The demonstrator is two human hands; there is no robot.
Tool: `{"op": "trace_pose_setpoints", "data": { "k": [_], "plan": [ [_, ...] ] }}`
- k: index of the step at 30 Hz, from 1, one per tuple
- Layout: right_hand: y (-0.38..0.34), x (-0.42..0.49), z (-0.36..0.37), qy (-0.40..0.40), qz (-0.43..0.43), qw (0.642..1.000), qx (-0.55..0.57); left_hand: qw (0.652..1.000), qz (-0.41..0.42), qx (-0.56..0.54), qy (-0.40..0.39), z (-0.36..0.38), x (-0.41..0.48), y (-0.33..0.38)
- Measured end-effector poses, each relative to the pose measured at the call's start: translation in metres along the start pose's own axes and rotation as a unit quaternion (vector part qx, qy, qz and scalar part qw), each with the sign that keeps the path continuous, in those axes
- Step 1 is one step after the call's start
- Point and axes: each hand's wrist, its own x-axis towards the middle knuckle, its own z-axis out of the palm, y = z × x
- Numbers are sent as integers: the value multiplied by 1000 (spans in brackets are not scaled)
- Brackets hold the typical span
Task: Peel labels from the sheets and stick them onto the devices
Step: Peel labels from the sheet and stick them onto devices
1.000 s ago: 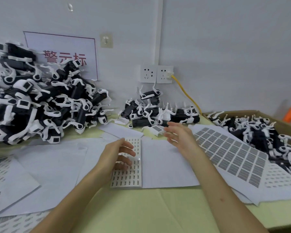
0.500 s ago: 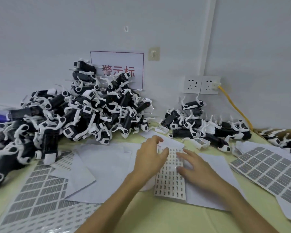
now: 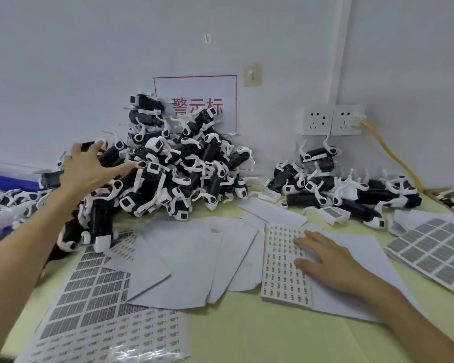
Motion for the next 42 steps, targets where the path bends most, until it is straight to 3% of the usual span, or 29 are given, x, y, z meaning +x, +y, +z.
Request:
{"op": "trace_pose_setpoints", "data": {
  "k": [2, 4, 7, 10, 15, 24, 27, 31, 33, 35, 38, 42],
  "plan": [
    [0, 0, 2, -2, 1, 1000, 2, 995, -3, -11, -95, 4, 13, -14],
    [0, 1, 3, -1, 1, 1000, 5, 990, -7, -2, -138, 27, 17, -9],
    [1, 1, 1, -4, 1, 1000, 0, 992, 39, -10, -117, 60, 7, 22],
    [0, 0, 0, -7, -4, 1000, -2, 980, 100, -127, -112, 73, -11, 47],
    [-2, -2, -2, -5, -10, 1000, -11, 955, 158, -222, -120, 97, -46, 69],
    [0, -3, -2, -4, -15, 1000, -6, 931, 215, -256, -146, 100, -96, 88],
    [1, -3, -2, -6, -16, 1000, 2, 913, 174, -338, -147, 89, -102, 83],
    [3, -3, -2, 2, -21, 1000, 7, 938, 50, -339, -59, 85, -95, 79],
    [3, -3, -1, 3, -23, 1000, 6, 942, 34, -330, -44, 79, -97, 85],
    [4, -2, -1, 4, -24, 1000, 4, 950, 67, -304, -20, 72, -106, 97],
    [5, 0, 0, 4, -23, 1000, 2, 954, 189, -232, 21, 61, -130, 123],
    [4, 0, 0, 5, -25, 1000, -8, 931, 352, -66, -71, 62, -161, 161]
  ]
}}
